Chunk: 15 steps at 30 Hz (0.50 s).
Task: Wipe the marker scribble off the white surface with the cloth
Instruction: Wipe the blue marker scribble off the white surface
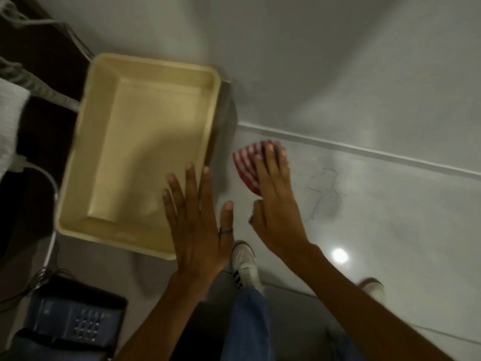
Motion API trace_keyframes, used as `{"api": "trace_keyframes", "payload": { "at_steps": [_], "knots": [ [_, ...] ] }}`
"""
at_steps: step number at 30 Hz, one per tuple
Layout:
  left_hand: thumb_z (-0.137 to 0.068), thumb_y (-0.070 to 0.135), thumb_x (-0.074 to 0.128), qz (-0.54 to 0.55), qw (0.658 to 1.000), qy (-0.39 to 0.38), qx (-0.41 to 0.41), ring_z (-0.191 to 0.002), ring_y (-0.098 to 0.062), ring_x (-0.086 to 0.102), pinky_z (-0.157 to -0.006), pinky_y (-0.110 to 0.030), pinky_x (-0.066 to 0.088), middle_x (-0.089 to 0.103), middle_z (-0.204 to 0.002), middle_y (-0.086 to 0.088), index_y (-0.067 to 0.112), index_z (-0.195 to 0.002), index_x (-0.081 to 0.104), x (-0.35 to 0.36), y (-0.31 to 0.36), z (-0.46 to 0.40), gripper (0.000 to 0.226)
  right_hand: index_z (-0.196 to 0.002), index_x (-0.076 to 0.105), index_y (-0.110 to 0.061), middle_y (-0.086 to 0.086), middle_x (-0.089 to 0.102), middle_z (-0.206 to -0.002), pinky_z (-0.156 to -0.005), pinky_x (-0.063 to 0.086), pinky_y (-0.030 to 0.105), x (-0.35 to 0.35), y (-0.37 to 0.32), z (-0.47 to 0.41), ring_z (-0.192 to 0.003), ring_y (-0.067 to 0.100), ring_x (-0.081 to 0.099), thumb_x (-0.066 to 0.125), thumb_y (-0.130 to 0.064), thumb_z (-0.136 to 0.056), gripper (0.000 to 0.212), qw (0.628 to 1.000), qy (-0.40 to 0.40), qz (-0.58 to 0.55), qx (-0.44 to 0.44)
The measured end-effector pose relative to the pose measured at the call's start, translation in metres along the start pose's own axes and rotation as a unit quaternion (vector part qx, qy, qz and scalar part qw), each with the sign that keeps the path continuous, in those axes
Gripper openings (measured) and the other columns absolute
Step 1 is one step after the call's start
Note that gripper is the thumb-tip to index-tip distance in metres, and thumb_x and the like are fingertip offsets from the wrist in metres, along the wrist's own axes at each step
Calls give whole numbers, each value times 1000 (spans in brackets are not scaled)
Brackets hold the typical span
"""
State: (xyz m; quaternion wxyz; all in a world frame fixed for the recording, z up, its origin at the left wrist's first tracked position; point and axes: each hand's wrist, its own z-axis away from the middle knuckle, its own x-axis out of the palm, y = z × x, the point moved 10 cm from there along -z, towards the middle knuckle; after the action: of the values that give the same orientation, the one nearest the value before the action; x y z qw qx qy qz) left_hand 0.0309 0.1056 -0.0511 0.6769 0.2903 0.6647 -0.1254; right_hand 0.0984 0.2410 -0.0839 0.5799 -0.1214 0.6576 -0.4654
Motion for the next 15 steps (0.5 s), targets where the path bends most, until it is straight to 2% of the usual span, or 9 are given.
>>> {"api": "trace_keyframes", "payload": {
  "at_steps": [2, 6, 10, 13, 15],
  "knots": [
    [-113, 57, 21, 1, 999, -31, 34, -167, -36, -4, -137, -56, 3, 12, -180, -17, 15, -171, 16, 29, 35, 20, 72, -164, -7, -24, -5, -22, -175, -136, 21, 56, -7, 64, 44, -163, 16, -24, 54, 11, -94, 100, 997, -31, 26, 62],
    [-110, 58, 26, 4, 991, -95, 90, -166, -35, 1, -135, -60, 11, 10, -180, -11, 21, -170, 15, 106, 88, 57, 72, -163, 3, -18, 2, -10, -173, -134, 20, 61, -15, 179, 119, -163, 26, -13, 56, 10, -96, 90, 989, -51, 57, 128],
    [-110, 55, 31, -5, 981, -141, 137, -167, -34, -3, -136, -58, 7, 9, -181, -11, 18, -172, 20, 200, 112, 90, 73, -167, 16, -8, 5, -4, -174, -131, 26, 64, -5, 291, 169, -164, 34, -5, 56, 12, -95, 84, 978, -42, 75, 191],
    [-110, 54, 31, 5, 974, -161, 160, -168, -34, -3, -136, -57, 3, 8, -182, -11, 17, -172, 21, 279, 118, 104, 73, -167, 15, -9, 8, -2, -177, -131, 30, 61, 11, 368, 187, -165, 34, -6, 55, 11, -95, 85, 970, -30, 93, 223],
    [-110, 54, 32, 2, 972, -167, 165, -168, -36, -1, -136, -59, 5, 10, -182, -12, 17, -172, 22, 331, 115, 104, 73, -168, 14, -10, 11, 0, -180, -133, 26, 59, 23, 414, 188, -167, 34, -8, 54, 6, -97, 83, 965, -19, 99, 241]
  ]
}}
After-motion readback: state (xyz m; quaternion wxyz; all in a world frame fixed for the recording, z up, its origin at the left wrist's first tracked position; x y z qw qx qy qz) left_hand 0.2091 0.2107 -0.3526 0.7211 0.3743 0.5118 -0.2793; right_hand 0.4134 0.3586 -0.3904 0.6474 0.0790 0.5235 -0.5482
